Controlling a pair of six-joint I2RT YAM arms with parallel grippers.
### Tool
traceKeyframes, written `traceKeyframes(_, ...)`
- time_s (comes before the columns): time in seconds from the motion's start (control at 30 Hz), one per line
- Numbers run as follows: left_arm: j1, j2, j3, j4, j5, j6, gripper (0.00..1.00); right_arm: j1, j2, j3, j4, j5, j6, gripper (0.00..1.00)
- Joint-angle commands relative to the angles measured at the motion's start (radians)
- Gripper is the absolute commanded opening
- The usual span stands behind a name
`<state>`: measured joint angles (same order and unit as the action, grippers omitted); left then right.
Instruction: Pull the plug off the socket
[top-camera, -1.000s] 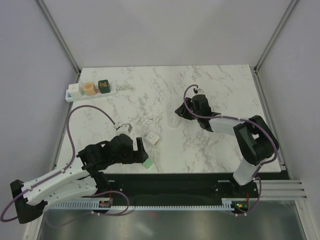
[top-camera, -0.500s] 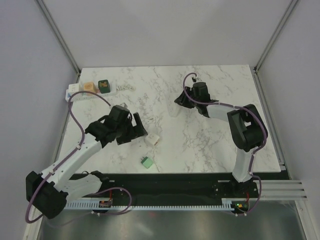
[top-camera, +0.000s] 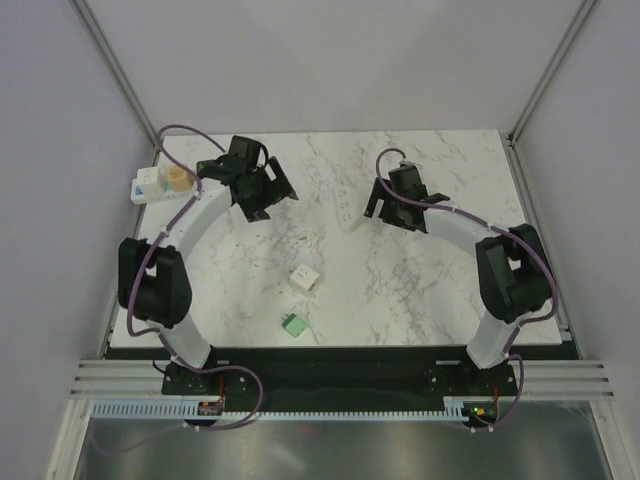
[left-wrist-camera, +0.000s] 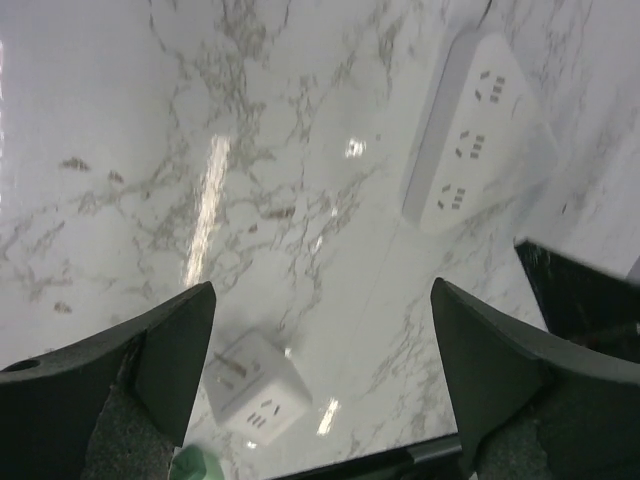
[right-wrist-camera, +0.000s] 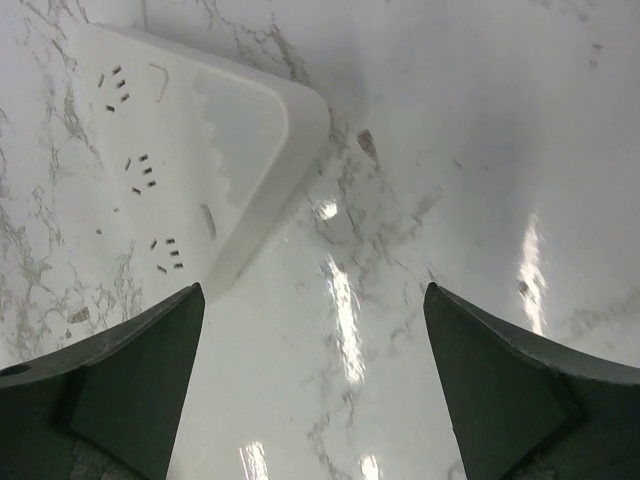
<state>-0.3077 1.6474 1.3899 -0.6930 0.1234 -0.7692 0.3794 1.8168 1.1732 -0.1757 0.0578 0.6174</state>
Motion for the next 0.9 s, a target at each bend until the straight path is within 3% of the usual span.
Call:
traceKeyframes(0.0,0.036,0.147,0.206,0.047,-0.065,-0.030,0.95,0.067,-0.172,-0.058,-0.217,0.204,0.074,0.98)
traceKeyframes(0.13,0.047,0.316,0.404,0.044,-0.215,-0.053,0.90,0.192,-0.321,-0.189,-0.260,0.267,0.076,0.98)
traceKeyframes(0.3,0.059,0.526,0.668,-0.023,-0.389,-0.013,0.85,0.280,-0.480,-0.306,-0.307,0.171,0.065,0.97)
traceKeyframes(0.43,0.061,0.633,0.826,-0.072,-0.517,0.024,0.89,0.297,-0.635,-0.346,-0.384,0.169,0.033,0.96)
traceKeyframes(0.5,0.064,0.663,0.850,-0.080,-0.574,0.034,0.93,0.299,-0.709,-0.354,-0.400,0.162,0.016,0.96)
traceKeyframes(0.63,0.085,0.748,0.905,-0.079,-0.648,0.099,0.92,0.299,-0.752,-0.333,-0.418,0.187,-0.051,0.96)
traceKeyframes(0.87,0.127,0.819,0.908,-0.076,-0.648,0.133,0.81,0.299,-0.830,-0.351,-0.429,0.192,-0.013,0.97)
